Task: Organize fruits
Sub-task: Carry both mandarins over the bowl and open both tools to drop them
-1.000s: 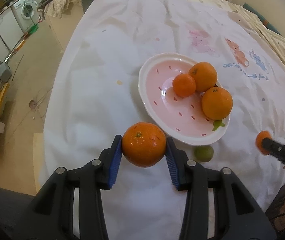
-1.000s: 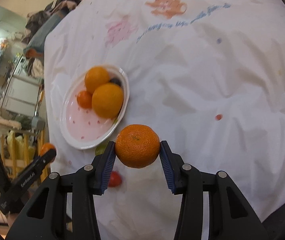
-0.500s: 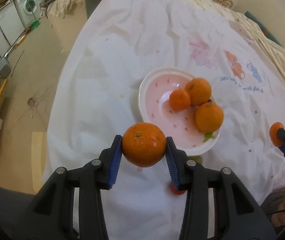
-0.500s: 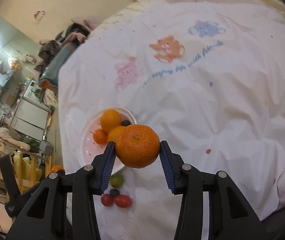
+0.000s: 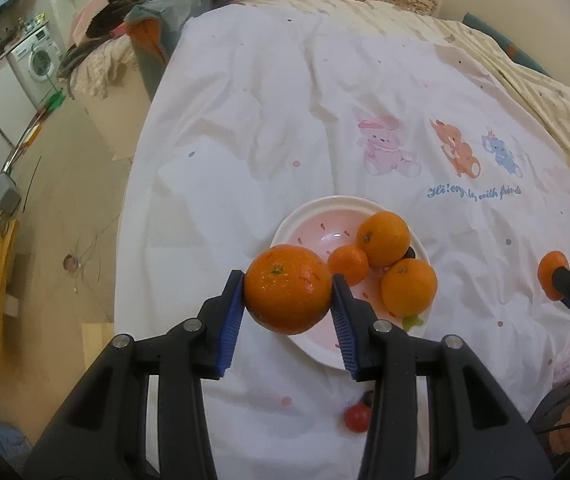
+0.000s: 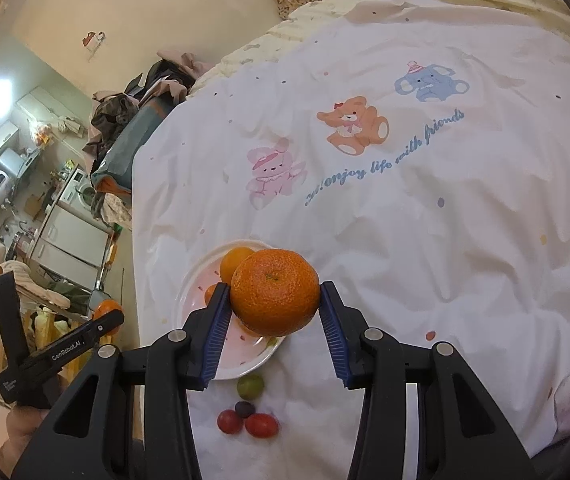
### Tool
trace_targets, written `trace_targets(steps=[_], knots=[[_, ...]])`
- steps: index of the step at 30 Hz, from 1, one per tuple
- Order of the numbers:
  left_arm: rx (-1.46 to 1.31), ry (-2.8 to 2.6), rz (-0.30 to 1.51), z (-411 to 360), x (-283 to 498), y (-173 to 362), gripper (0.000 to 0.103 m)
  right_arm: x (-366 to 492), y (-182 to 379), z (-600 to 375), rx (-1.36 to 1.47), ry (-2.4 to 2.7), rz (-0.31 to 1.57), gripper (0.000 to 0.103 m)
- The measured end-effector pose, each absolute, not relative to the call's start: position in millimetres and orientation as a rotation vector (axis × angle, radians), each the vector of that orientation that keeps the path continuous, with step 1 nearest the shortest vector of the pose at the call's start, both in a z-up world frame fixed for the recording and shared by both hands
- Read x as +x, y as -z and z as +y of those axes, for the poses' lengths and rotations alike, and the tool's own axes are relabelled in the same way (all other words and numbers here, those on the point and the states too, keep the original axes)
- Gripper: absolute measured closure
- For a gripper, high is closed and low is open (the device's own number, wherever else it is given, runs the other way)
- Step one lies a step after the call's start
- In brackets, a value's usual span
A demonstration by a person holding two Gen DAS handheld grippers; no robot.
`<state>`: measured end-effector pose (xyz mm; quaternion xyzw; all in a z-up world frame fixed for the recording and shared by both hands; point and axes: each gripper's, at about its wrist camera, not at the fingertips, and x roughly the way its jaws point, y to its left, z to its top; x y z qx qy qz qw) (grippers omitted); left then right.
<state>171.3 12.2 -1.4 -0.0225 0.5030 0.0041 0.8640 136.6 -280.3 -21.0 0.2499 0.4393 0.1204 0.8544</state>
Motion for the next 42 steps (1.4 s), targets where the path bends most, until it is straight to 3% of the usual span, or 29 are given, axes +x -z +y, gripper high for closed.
trace_targets(steps=[25, 42], knots=[[-0.007, 0.040, 1.112, -4.4, 216.5, 40.7, 0.065, 214.4, 32.8, -229.9, 0.377, -0.378, 1.000, 0.056], [-0.060, 0.090, 1.202, 0.0, 220.2, 72.1, 0.064, 238.2, 88.9, -188.2, 0.532, -0.628, 1.207, 0.056]])
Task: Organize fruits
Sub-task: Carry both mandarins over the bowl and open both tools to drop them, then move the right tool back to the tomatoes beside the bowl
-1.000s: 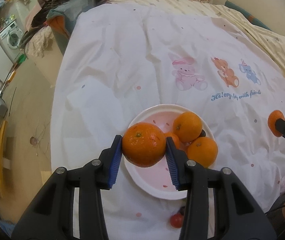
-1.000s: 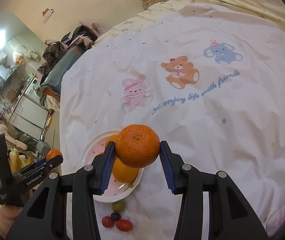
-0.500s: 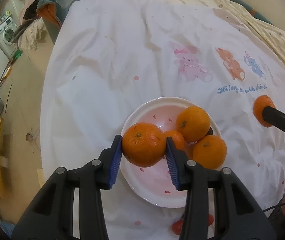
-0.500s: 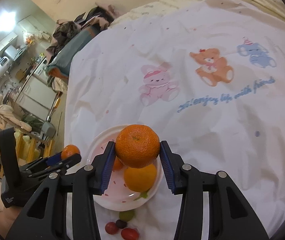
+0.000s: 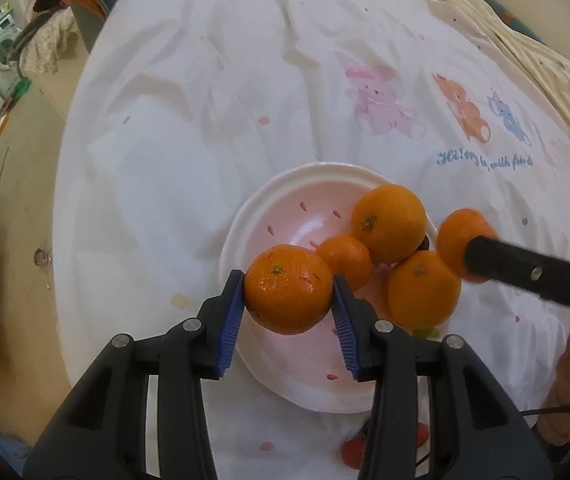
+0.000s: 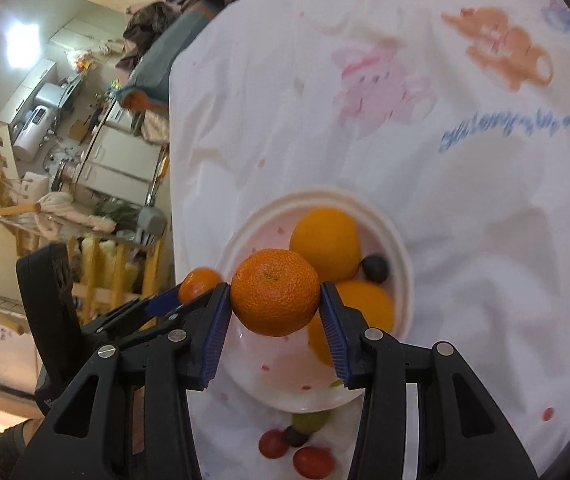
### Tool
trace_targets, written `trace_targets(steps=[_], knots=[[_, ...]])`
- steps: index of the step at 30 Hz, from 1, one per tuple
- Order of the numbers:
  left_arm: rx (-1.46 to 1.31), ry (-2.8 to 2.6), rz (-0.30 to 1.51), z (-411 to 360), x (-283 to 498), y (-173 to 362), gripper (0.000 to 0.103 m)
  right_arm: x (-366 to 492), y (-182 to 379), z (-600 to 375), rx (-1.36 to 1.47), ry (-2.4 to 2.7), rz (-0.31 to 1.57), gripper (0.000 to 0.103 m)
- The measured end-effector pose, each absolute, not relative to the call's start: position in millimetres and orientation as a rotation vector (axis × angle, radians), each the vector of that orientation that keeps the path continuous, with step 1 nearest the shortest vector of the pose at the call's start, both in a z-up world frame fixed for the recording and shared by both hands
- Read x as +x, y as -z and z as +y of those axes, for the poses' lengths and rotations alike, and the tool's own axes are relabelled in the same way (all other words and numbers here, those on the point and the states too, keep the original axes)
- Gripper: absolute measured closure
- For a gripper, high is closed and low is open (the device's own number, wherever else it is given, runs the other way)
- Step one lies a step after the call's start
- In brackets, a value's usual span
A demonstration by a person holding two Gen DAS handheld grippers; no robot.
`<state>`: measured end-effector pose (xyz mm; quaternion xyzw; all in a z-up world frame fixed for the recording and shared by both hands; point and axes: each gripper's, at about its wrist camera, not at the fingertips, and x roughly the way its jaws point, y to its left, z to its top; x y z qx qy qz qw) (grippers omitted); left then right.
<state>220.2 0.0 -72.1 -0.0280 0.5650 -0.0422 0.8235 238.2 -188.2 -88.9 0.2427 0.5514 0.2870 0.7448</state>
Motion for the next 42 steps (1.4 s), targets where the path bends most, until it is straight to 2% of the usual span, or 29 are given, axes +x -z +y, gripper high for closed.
trace_targets(steps=[7, 9, 11, 14, 17, 18, 42], knots=[[-0.061, 0.076, 1.235, -0.3, 221.9, 78.8, 0.064, 236.9, 95.3, -180.6, 0.554, -0.663, 1.241, 0.053], [-0.063, 0.067, 1.239, 0.5, 224.1, 78.6, 0.064, 237.2, 96.0, -181.5, 0.574, -0.660, 1.245, 0.047], [-0.062, 0.053, 1.254, 1.8, 225.9, 80.1, 0.063, 237.3, 91.5, -186.2, 0.575, -0.644, 1.217, 0.036], [-0.097, 0.058, 1.279, 6.0, 226.8, 84.2, 0.062, 237.9, 86.8, -192.9, 0.588, -0.631, 1.197, 0.031], [-0.126, 0.041, 1.260, 10.9, 224.7, 81.5, 0.027, 238.5, 86.8, -200.0, 0.594, -0.594, 1.189, 0.031], [-0.133, 0.042, 1.243, 11.7, 223.7, 78.6, 0.026, 238.9, 87.2, -201.1, 0.598, -0.589, 1.189, 0.031], [-0.162, 0.032, 1.154, 19.0, 210.5, 47.6, 0.026, 218.6, 62.1, -218.2, 0.541, -0.531, 1.126, 0.031]])
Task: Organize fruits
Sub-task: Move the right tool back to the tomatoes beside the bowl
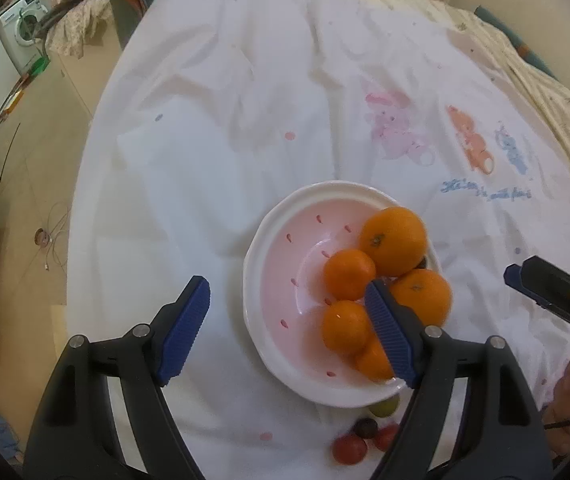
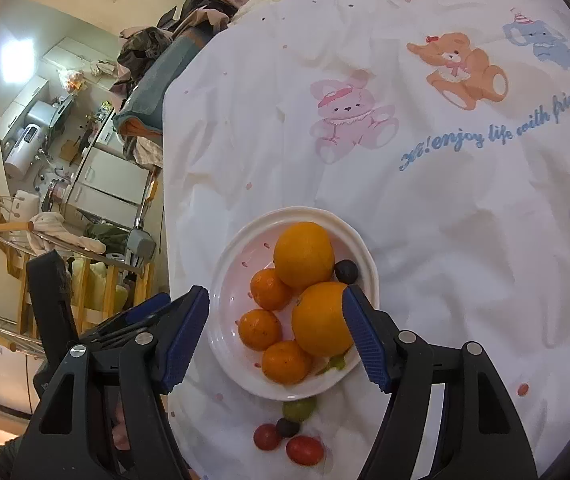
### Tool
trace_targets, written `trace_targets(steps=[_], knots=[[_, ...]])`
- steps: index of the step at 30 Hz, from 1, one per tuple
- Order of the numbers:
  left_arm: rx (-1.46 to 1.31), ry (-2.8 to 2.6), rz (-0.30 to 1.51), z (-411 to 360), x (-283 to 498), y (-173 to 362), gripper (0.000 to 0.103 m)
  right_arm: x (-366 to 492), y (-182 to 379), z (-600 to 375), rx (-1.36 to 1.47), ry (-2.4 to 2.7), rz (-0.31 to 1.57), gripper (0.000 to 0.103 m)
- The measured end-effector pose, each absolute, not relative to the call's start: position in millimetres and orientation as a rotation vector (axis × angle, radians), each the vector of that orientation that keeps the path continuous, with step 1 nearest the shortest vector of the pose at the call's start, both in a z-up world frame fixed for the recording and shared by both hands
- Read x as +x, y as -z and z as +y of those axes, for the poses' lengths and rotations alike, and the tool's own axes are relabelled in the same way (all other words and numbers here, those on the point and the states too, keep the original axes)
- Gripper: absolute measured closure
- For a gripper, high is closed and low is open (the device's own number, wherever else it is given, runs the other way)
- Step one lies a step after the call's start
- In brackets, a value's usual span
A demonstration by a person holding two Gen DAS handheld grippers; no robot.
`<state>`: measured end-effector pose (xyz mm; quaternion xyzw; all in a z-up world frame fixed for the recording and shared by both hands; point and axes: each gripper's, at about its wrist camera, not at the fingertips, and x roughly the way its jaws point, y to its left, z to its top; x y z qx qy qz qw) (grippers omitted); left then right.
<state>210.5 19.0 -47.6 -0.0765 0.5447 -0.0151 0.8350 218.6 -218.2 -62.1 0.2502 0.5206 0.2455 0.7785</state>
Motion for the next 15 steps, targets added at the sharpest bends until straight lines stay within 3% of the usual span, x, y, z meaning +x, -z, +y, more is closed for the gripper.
trace_targets(steps=[7, 15], knots=[[-0.119, 0.056, 1.075, 15.8, 182.0, 7.3, 0.026, 199.9, 48.1, -225.9, 0.525, -0.523, 1.105, 0.031], [-0.158, 0.068, 1.100, 12.4, 138.8, 10.1, 0.026, 167.1, 47.1, -230.3, 0.495, -0.503, 1.117, 0.031]])
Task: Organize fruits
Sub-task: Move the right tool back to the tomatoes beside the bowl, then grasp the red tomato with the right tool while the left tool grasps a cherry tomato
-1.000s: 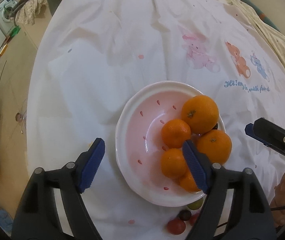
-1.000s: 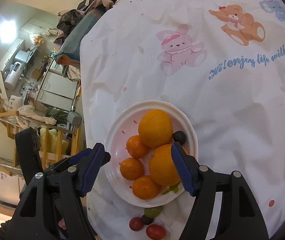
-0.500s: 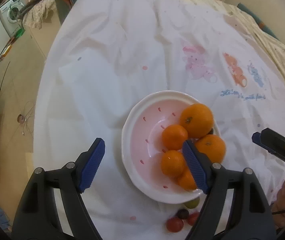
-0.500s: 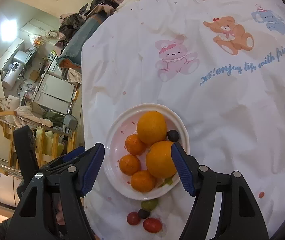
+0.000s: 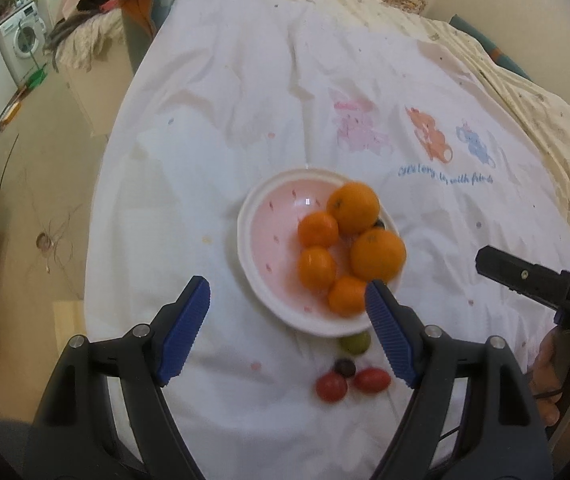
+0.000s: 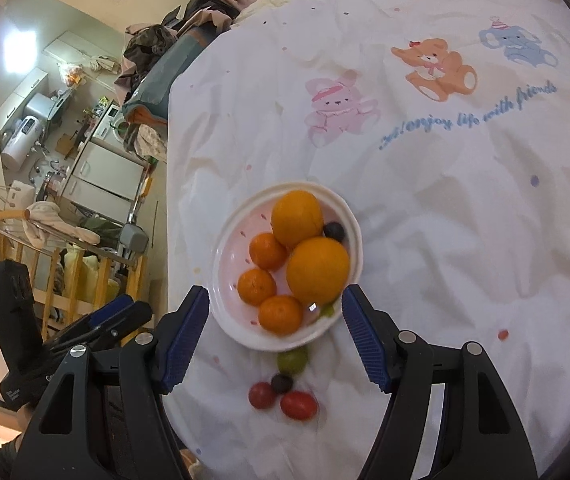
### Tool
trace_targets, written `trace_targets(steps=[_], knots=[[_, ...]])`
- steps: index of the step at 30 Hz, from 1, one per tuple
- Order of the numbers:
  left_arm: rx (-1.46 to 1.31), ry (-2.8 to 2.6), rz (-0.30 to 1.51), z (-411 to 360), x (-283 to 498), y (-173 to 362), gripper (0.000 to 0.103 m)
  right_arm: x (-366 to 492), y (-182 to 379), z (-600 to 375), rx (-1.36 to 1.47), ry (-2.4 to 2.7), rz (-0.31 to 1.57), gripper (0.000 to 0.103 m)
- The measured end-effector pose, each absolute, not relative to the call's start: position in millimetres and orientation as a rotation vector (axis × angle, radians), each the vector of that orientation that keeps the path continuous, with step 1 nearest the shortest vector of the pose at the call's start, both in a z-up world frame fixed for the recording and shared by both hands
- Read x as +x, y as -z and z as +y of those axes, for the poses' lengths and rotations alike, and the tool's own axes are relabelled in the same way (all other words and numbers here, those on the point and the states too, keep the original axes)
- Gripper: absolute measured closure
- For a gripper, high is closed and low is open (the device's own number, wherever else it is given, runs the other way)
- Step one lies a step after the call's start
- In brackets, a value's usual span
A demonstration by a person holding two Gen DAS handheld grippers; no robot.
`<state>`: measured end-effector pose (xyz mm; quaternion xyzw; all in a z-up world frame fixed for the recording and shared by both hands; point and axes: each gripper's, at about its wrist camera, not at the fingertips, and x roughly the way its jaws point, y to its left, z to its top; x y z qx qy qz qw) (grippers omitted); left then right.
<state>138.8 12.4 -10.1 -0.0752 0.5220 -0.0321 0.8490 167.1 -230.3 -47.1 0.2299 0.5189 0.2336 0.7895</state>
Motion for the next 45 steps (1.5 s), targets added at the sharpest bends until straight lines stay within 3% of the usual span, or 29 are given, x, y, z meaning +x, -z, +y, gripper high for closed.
trace_targets(steps=[24, 33, 37, 45], knots=[[-0.094, 0.027, 1.051, 6.5, 106.7, 32.3, 0.026, 107.0, 72.6, -245.9, 0.531, -0.374, 1.191, 0.031], [-0.126, 0.020, 1.044, 15.8, 104.8, 29.4, 0.026, 108.3, 112.2, -200.1, 0.409, -0.456, 1.370, 0.032], [-0.149, 0.024, 1.058, 21.4, 104.0, 30.0, 0.026, 110.9, 130.1, -175.7, 0.367, -0.508, 1.432, 0.047], [-0.164, 0.010, 1.069, 25.4, 104.9, 33.6, 0.026, 113.4, 146.3, -160.5, 0.262, -0.491, 1.474, 0.059]])
